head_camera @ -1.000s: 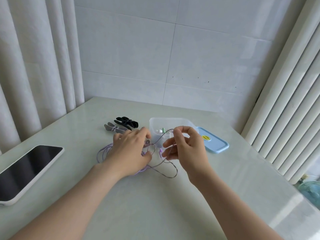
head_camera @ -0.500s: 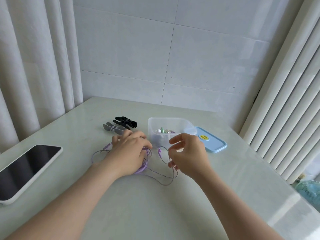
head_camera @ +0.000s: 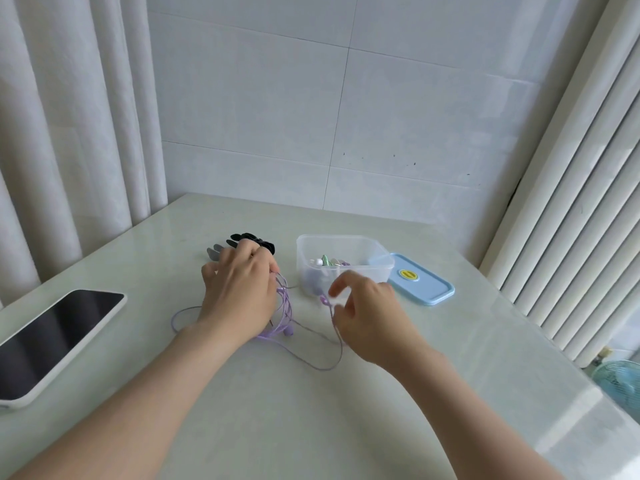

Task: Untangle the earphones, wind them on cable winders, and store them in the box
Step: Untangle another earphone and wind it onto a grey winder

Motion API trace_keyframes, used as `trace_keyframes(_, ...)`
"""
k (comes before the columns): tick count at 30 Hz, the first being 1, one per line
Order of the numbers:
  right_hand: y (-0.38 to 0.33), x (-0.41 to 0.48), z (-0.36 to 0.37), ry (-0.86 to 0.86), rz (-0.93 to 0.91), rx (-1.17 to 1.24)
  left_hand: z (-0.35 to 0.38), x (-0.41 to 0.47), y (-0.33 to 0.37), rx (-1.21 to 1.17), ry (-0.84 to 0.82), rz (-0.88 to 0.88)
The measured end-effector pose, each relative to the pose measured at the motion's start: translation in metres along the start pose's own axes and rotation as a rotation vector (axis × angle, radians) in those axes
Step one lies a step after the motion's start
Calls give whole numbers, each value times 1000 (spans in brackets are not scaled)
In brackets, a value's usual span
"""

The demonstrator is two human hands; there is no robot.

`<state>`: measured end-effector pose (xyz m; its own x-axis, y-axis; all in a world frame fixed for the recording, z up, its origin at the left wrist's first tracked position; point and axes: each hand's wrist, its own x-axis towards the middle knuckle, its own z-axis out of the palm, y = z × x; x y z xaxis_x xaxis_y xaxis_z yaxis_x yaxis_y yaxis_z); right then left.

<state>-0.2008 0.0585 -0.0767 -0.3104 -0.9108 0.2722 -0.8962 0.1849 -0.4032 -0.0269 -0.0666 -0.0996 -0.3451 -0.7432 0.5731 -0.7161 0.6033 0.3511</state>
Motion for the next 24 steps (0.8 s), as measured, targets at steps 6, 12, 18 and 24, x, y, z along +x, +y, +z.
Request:
trace_keyframes(6,-27,-3,-27,374,355,1056,1,2,-3,-38,107,75)
trace_keyframes(12,-20,0,-26,535,314,835,-2,5,-8,-21,6,118)
trace_keyframes(18,-13,1,-16,471,147,360,-5,6,1,-168,-62,225)
trace_keyframes(24,-4,3,-12,296,210,100,-15,6,17,-305,-135,102)
